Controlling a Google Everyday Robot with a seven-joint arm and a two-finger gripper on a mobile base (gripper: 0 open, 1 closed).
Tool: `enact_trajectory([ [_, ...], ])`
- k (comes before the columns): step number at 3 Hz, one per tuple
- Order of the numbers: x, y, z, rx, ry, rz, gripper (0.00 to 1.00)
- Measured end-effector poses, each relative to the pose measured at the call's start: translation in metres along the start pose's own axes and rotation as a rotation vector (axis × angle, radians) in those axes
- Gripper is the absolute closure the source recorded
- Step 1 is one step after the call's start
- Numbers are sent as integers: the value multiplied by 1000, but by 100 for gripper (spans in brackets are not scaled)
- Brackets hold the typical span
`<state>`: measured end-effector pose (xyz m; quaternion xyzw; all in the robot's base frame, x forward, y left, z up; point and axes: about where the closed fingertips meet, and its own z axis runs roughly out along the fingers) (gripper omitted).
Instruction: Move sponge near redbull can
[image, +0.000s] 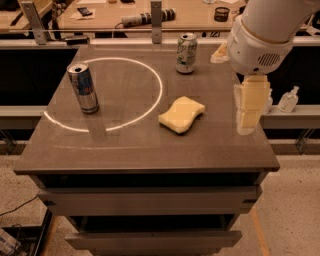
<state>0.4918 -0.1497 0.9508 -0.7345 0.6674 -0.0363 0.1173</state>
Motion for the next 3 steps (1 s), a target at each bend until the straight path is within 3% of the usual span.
enact_trajectory([
  [1, -24, -24, 19, -9, 6, -97, 0],
  [3, -51, -52, 48, -78, -59, -289, 0],
])
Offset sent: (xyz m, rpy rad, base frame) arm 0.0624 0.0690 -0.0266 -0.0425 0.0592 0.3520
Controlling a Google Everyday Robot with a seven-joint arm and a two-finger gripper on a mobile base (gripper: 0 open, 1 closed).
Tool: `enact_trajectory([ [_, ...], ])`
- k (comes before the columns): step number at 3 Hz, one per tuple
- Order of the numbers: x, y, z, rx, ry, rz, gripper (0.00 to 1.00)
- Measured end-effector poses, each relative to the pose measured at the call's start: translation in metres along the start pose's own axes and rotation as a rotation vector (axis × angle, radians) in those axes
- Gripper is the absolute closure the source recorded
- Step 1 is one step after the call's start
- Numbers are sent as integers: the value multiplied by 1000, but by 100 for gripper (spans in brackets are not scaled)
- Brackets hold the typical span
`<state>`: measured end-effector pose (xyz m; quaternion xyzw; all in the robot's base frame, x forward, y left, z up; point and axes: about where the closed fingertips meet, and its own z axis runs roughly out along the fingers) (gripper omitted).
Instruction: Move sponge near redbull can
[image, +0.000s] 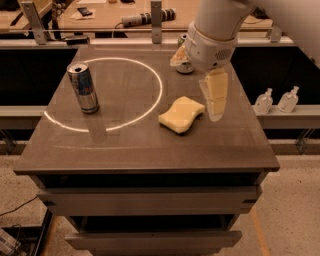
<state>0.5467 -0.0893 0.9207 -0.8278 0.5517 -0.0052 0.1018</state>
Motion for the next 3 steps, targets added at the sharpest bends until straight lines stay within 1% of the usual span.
enact_trajectory([
  [1, 4, -4, 20, -52, -25, -62, 0],
  [2, 8, -6, 36, -58, -43, -131, 0],
  [3, 2, -6, 51, -69, -56, -213, 0],
])
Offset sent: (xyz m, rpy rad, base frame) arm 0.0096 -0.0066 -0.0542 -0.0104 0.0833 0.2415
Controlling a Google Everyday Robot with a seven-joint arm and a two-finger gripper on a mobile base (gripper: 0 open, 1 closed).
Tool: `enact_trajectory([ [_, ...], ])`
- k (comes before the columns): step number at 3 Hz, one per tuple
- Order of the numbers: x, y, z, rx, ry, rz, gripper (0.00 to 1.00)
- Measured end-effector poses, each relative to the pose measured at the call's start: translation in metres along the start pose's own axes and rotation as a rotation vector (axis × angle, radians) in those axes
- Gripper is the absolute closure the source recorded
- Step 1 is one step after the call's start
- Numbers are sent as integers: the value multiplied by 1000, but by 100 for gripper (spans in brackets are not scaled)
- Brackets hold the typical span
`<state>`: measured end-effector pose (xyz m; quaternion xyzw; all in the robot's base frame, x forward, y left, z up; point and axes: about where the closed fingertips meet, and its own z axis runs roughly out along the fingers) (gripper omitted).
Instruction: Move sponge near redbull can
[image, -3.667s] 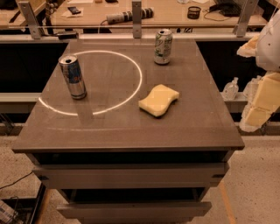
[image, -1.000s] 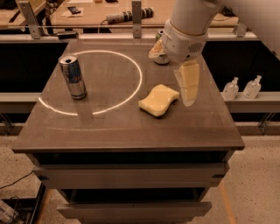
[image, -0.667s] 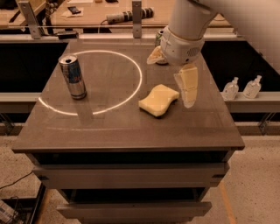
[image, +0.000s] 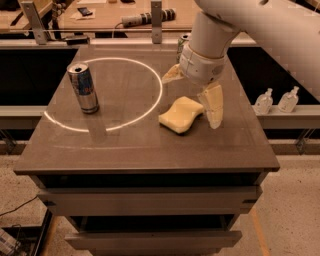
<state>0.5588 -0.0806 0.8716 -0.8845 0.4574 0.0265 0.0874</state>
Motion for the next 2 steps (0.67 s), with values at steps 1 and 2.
enact_trajectory([
  [1, -8, 1, 15, -22, -2, -76, 0],
  [2, -14, -1, 29, -58, -6, -132, 0],
])
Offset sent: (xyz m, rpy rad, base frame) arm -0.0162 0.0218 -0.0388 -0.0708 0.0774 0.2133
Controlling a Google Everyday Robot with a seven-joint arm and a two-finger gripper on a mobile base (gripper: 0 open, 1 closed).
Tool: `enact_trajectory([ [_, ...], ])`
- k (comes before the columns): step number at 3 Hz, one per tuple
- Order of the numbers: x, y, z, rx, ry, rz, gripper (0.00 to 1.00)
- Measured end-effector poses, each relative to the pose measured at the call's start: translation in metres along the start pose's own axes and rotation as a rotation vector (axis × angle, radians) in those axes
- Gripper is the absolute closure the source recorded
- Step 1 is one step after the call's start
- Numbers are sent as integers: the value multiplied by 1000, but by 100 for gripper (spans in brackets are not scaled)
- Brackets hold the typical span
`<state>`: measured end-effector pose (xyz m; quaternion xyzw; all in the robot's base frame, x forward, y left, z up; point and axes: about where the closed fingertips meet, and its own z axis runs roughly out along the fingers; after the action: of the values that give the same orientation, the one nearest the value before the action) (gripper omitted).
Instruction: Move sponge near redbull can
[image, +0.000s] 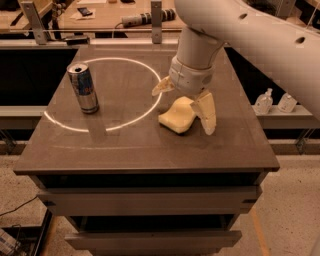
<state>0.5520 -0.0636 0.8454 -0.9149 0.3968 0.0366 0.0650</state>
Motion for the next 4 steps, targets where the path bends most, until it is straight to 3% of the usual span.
enact_trajectory([
  [1, -4, -8, 9, -35, 38, -53, 0],
  [2, -5, -18, 13, -60, 92, -102, 15],
  [4, -4, -31, 16, -64, 122, -135, 62],
])
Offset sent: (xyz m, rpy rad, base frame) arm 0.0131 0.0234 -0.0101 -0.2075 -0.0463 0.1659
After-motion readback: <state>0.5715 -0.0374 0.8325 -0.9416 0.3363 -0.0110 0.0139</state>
